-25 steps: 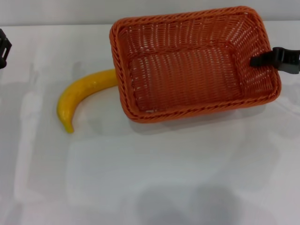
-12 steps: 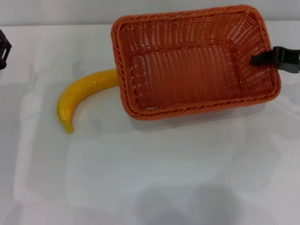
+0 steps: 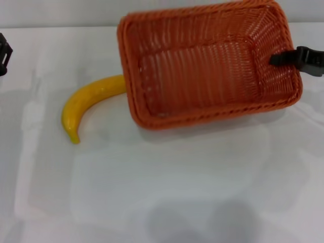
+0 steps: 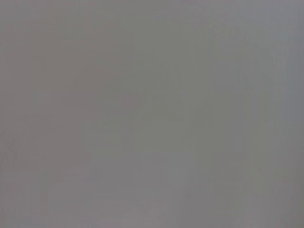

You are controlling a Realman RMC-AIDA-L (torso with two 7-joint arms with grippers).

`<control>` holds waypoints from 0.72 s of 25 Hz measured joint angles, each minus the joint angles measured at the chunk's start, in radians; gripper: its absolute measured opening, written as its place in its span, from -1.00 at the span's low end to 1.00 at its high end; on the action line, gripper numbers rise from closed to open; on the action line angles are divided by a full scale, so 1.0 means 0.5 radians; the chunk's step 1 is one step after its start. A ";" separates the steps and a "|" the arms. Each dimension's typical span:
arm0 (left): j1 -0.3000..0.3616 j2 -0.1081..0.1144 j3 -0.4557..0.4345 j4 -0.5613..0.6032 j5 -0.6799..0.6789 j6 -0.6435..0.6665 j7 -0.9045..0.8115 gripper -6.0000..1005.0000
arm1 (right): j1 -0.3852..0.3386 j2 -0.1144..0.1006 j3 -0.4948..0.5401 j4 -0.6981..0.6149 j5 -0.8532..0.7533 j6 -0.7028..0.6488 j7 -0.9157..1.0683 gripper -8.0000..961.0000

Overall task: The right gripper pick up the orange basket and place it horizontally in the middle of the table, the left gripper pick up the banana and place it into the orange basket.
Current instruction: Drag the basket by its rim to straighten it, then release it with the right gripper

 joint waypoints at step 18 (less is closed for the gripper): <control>0.010 0.000 0.008 0.000 0.006 0.002 0.000 0.72 | -0.043 0.002 -0.041 0.052 0.150 0.020 -0.094 -0.41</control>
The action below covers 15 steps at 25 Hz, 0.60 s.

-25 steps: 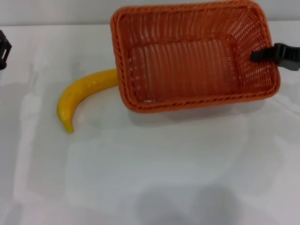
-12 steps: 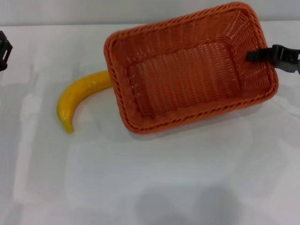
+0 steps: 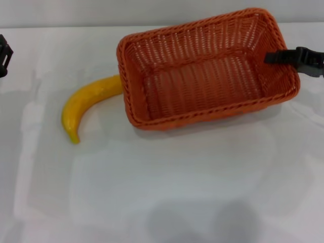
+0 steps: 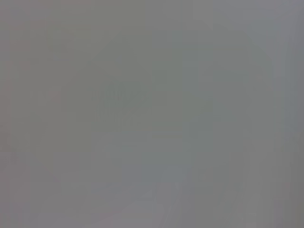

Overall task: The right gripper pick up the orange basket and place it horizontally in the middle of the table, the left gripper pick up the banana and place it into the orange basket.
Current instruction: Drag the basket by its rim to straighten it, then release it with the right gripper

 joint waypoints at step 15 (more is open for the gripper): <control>0.010 0.000 -0.009 -0.002 -0.011 0.011 0.000 0.72 | -0.104 0.001 -0.059 -0.009 0.303 0.014 -0.345 0.28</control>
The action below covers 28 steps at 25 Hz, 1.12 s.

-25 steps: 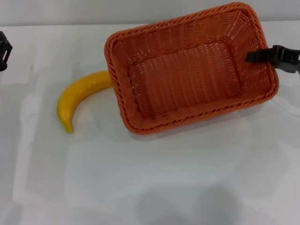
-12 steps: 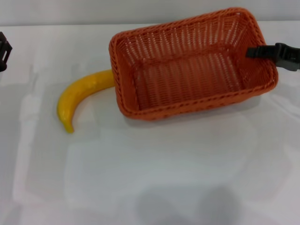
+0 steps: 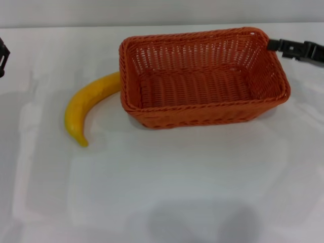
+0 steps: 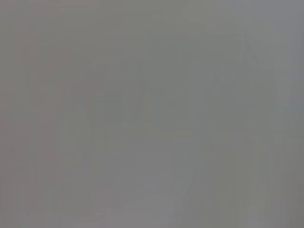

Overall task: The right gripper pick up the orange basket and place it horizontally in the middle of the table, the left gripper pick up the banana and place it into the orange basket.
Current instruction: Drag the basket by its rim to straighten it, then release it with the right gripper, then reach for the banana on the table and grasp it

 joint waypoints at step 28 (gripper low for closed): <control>0.025 0.014 0.013 -0.064 -0.070 0.895 -1.485 0.72 | -0.381 -0.001 -0.079 0.373 1.644 -1.014 -2.502 0.80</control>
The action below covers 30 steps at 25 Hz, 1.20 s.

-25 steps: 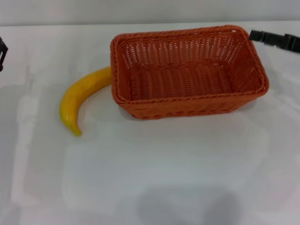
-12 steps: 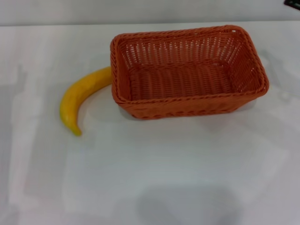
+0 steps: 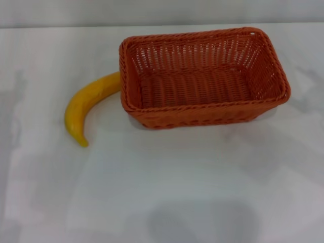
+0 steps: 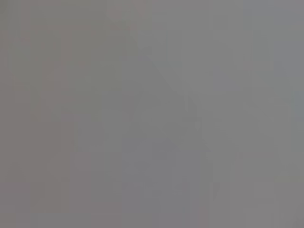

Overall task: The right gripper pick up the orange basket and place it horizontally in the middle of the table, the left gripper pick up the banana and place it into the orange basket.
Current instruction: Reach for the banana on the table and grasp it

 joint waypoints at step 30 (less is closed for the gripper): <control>-0.993 -0.016 0.122 -2.275 2.525 0.700 -1.052 0.72 | -0.047 -0.019 0.026 0.100 0.021 0.309 0.000 0.79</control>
